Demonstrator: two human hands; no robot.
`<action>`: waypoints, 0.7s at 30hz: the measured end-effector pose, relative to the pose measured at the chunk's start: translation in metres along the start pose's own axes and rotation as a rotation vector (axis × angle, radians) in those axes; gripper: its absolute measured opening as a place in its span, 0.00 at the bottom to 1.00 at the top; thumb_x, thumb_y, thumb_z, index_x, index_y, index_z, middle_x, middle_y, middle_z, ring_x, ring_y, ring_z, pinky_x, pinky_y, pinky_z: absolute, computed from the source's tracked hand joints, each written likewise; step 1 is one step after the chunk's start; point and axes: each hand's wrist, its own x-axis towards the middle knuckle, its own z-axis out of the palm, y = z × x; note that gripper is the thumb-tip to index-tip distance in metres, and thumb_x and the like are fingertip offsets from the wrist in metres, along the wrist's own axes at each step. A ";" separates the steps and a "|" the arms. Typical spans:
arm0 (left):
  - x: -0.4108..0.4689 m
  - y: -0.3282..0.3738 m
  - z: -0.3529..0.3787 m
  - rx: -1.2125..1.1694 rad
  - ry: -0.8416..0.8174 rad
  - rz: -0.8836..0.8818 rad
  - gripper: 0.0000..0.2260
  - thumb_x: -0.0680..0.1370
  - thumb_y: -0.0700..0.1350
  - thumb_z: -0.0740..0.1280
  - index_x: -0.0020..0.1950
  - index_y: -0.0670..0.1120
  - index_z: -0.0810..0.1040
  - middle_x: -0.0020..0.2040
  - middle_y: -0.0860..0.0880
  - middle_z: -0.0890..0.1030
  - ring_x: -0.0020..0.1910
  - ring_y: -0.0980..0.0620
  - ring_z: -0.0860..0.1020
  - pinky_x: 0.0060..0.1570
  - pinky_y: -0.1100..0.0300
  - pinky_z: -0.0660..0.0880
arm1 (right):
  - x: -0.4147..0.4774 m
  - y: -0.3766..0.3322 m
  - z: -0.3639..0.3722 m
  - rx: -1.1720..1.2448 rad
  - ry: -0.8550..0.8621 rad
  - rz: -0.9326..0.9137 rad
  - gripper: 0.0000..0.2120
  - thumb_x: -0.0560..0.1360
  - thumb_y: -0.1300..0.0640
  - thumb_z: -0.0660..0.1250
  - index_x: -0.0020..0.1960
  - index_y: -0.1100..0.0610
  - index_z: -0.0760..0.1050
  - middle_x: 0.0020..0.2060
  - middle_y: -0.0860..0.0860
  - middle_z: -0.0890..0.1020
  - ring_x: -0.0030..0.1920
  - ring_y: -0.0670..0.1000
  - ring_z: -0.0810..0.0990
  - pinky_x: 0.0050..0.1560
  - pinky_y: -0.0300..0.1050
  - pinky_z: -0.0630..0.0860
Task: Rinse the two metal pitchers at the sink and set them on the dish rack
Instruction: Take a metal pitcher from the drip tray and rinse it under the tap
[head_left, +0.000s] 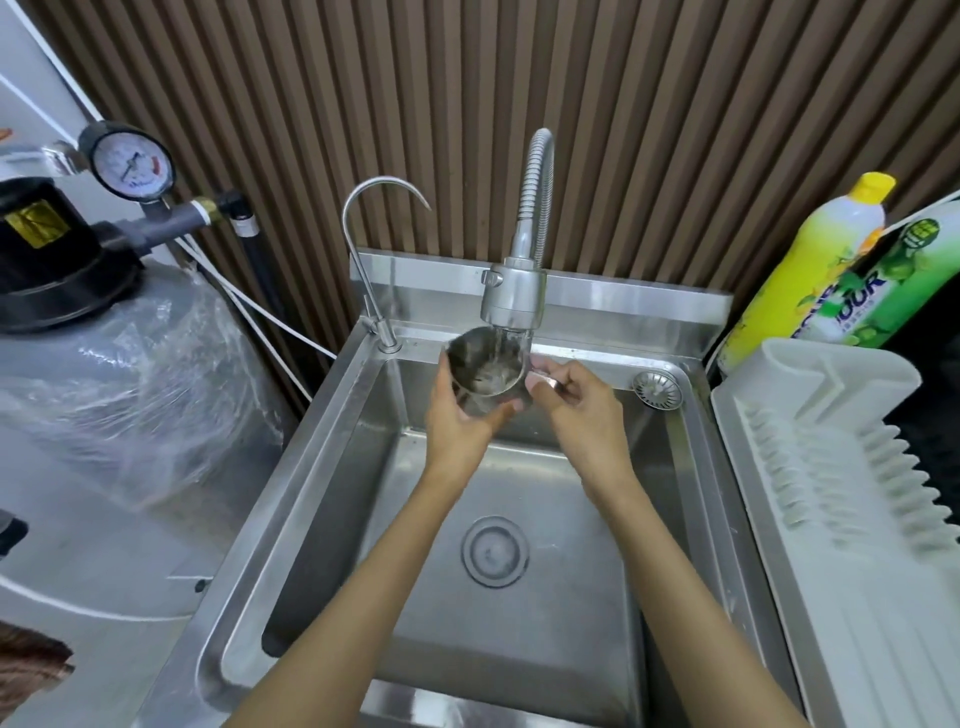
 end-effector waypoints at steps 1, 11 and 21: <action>0.003 0.007 -0.005 0.094 0.019 0.075 0.43 0.63 0.42 0.79 0.73 0.49 0.62 0.65 0.52 0.71 0.63 0.57 0.69 0.64 0.74 0.64 | 0.001 0.005 0.000 0.156 -0.030 0.081 0.12 0.74 0.60 0.65 0.33 0.52 0.70 0.58 0.51 0.81 0.56 0.50 0.80 0.56 0.35 0.73; -0.026 0.010 -0.001 0.345 0.119 0.108 0.41 0.60 0.59 0.77 0.70 0.47 0.69 0.61 0.49 0.77 0.62 0.52 0.75 0.58 0.70 0.67 | 0.009 -0.002 -0.020 0.042 -0.005 0.209 0.10 0.73 0.57 0.66 0.33 0.57 0.74 0.34 0.56 0.81 0.38 0.54 0.79 0.45 0.48 0.78; -0.004 0.024 -0.004 0.336 0.019 0.195 0.43 0.64 0.40 0.77 0.75 0.46 0.60 0.67 0.47 0.70 0.65 0.53 0.68 0.67 0.65 0.63 | -0.009 0.027 0.000 0.606 -0.104 0.225 0.08 0.76 0.63 0.62 0.37 0.58 0.71 0.52 0.57 0.80 0.56 0.51 0.79 0.67 0.48 0.70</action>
